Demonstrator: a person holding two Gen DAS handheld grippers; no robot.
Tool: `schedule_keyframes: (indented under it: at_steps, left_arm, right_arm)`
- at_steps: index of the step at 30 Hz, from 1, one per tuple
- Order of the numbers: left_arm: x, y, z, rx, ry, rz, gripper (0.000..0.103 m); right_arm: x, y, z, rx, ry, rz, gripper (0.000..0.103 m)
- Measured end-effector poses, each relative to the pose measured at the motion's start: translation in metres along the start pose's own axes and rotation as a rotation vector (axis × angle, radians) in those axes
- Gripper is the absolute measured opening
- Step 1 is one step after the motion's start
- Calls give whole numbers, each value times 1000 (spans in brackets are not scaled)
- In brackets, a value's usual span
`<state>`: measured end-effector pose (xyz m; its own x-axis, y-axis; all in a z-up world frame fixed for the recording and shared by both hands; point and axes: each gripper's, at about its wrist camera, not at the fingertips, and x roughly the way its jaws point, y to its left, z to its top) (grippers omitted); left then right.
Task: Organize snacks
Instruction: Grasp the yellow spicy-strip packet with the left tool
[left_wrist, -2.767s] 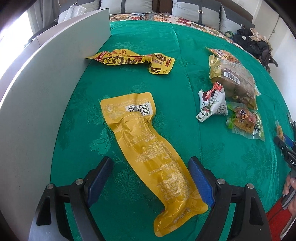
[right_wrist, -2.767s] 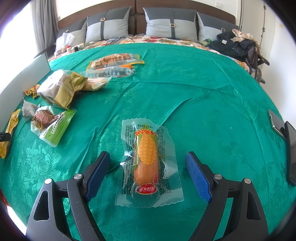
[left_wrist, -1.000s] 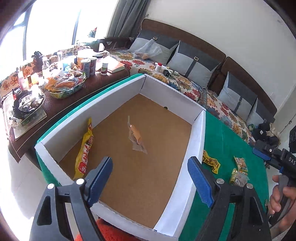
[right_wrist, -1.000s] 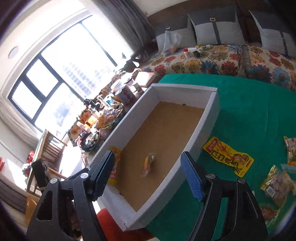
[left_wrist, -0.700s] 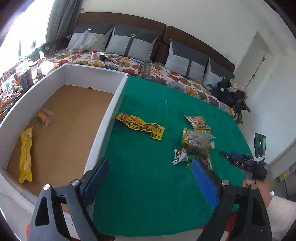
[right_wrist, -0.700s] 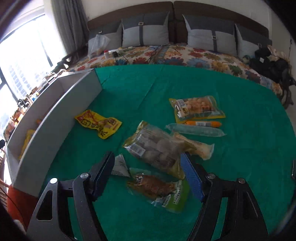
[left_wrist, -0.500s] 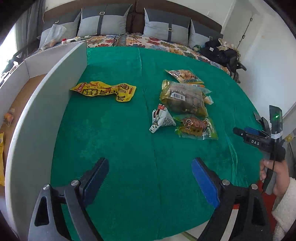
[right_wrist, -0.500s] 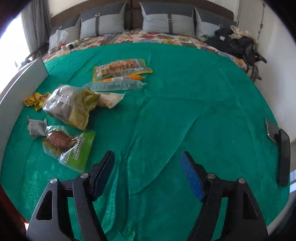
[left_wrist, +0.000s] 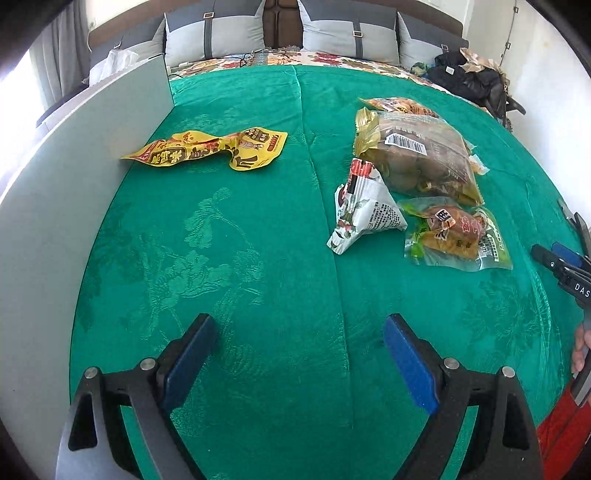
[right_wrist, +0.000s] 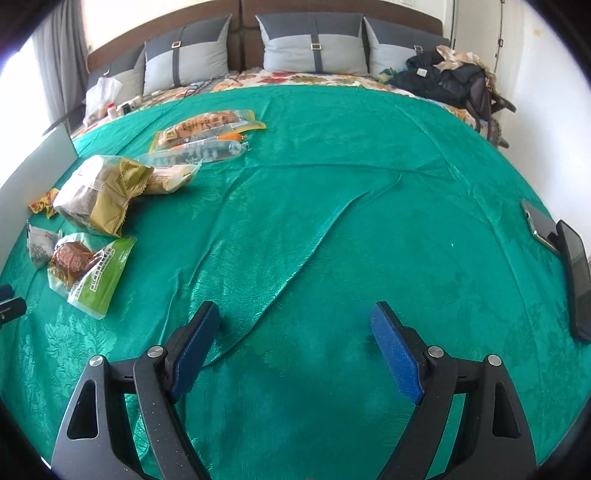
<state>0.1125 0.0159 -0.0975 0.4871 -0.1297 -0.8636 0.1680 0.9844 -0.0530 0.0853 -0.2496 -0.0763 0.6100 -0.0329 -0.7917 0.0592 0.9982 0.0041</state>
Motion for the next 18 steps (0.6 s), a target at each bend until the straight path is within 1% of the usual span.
schedule_keyframes:
  at_steps: [2, 4, 6, 8, 11, 13, 15, 16, 18]
  left_arm:
    - [-3, 5, 2, -19, 11, -26, 91]
    - [-10, 17, 12, -75, -9, -54, 91]
    - [-14, 31, 29, -134, -22, -53, 91]
    - [-10, 45, 54, -191, -1, -42, 91]
    - [10, 66, 91, -269, 74, -66, 91]
    - [27, 78, 111, -306, 109, -57, 91]
    - [41, 86, 127, -332, 118, -23, 91]
    - [48, 89, 134, -344, 117, -18, 91]
    - [61, 91, 149, -366, 109, -32, 91]
  right_arm:
    - [1, 1, 0, -1, 2, 0, 89]
    - [1, 1, 0, 0, 1, 1, 89]
    - [1, 2, 1, -1, 2, 2, 89]
    - [1, 1, 0, 0, 2, 2, 89]
    - [1, 1, 0, -1, 2, 2, 89]
    - [1, 1, 0, -1, 2, 3, 89]
    - [1, 1, 0, 0, 2, 2, 89]
    - [1, 1, 0, 0, 2, 2, 89]
    - [1, 1, 0, 0, 2, 2, 89]
